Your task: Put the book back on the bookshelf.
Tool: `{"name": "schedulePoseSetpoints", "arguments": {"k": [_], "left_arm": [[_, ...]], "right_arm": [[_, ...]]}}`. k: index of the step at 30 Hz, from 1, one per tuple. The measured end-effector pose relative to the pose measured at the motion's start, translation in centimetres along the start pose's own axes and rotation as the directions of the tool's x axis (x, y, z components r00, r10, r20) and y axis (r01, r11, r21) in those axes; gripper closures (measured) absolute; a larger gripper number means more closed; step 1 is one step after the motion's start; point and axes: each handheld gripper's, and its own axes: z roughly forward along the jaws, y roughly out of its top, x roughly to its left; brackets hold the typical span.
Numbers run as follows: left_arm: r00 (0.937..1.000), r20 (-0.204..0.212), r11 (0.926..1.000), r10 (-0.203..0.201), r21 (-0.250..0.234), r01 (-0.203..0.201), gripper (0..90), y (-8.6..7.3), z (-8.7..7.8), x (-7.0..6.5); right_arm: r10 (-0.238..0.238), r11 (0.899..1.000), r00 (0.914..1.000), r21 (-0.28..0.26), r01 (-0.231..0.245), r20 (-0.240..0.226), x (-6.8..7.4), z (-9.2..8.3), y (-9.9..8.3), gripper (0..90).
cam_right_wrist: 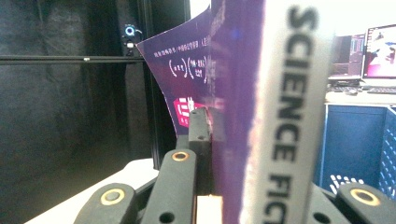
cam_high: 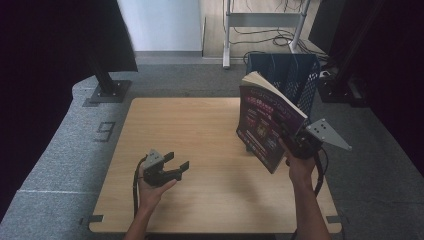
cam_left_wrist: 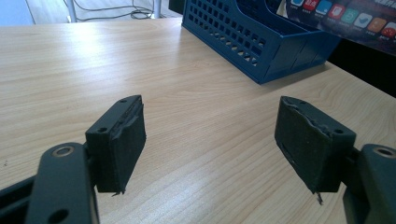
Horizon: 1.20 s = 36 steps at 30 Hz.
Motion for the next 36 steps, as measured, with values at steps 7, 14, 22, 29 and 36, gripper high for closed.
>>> {"name": "schedulePoseSetpoints", "arguments": {"k": [7, 14, 22, 29, 36], "left_arm": [[1.0000, -0.001, 1.0000, -0.001, 0.001, 0.001, 24.7, 0.0, 0.0, 0.1], [1.0000, -0.003, 1.0000, -0.004, 0.007, 0.004, 24.7, -0.1, 0.1, 0.1], [1.0000, -0.003, 0.9999, -0.008, 0.006, 0.008, 24.7, -0.1, 0.1, 0.2], [1.0000, -0.004, 0.9999, -0.009, 0.011, 0.009, 24.7, -0.2, 0.2, 0.2], [0.9999, -0.003, 0.9999, -0.012, 0.012, 0.012, 24.7, -0.2, 0.2, 0.3]], "right_arm": [[0.000, 1.000, 0.9997, 0.001, 0.000, 0.023, -0.6, 0.4, 0.2, 81.7], [-0.016, 1.000, 0.9983, 0.001, 0.016, 0.057, -0.9, 1.1, 0.3, 81.7], [-0.030, 1.000, 0.9946, -0.003, 0.030, 0.100, -1.7, 1.8, 0.8, 81.6], [-0.038, 0.999, 0.9899, -0.002, 0.038, 0.137, -2.6, 2.3, 1.3, 81.7], [-0.048, 0.999, 0.9853, 0.008, 0.048, 0.164, -3.2, 3.4, 1.1, 81.6]]}}
